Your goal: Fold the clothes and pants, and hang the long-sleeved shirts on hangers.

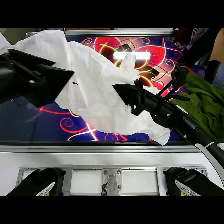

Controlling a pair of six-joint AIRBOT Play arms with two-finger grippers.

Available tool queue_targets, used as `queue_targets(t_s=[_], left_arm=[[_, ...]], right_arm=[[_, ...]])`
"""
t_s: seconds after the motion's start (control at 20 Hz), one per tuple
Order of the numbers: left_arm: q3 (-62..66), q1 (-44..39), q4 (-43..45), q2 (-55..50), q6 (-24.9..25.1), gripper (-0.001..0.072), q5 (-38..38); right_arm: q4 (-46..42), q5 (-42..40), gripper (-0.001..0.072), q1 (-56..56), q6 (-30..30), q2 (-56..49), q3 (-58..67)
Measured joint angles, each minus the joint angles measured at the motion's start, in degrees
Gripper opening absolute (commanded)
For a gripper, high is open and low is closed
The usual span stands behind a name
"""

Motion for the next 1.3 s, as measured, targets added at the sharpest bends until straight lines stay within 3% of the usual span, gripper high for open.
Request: queue_targets(t_s=[0.2, 0.25, 0.35, 0.4, 0.9, 1.3], left_arm=[[0.0, 6.1, 0.0, 3.7, -0.6, 0.0563, 1.4], [-0.1, 8.0, 0.0, 4.4, -0.6, 0.0491, 1.5], [-0.1, 11.2, 0.0, 5.1, -1.0, 0.0037, 1.2], [-0.1, 12.3, -0.2, 5.1, -1.0, 0.0010, 0.8], [-0.2, 8.6, -0.2, -3.1, -0.9, 0.0010, -0.7], [-0.2, 7.0, 0.2, -9.3, 0.5, 0.0010, -0.8]], right_arm=[[0.9, 0.0, 0.0002, -0.4, -0.8, 0.2, 0.0], [1.6, 0.0, 0.0002, -1.0, -1.7, 0.5, 0.1], [2.8, -0.3, 0.0002, -3.1, -3.0, 1.7, 0.3], [3.2, -0.7, 0.0002, -4.7, -3.5, 2.5, 0.5], [-0.2, -15.4, 0.0002, -31.6, -4.6, 19.7, 0.7], [-9.4, -36.0, 0.0002, -51.6, -1.6, 33.0, 0.7]])
